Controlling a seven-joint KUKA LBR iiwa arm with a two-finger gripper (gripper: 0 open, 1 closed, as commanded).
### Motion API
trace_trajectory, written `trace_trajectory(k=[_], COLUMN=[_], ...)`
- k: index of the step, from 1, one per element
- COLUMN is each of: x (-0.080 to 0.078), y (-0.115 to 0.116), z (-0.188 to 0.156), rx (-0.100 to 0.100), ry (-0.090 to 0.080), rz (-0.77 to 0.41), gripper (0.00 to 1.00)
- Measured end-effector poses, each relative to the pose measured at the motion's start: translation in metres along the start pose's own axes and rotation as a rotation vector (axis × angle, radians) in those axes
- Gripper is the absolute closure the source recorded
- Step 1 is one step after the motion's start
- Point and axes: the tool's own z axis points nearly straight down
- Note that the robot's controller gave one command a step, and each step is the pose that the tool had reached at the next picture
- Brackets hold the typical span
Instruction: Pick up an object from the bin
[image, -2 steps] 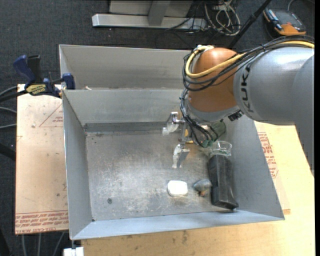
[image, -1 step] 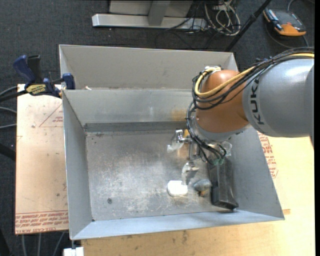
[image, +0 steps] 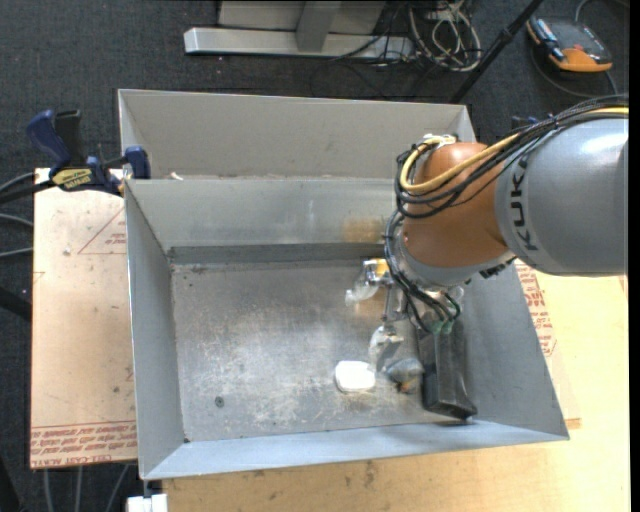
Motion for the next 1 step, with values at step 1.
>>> trace_trajectory(k=[1], x=[0.0364], y=[0.0177], z=[-0.0066], rx=[0.002], ry=[-0.002], rz=[-0.2], gripper=[0.0])
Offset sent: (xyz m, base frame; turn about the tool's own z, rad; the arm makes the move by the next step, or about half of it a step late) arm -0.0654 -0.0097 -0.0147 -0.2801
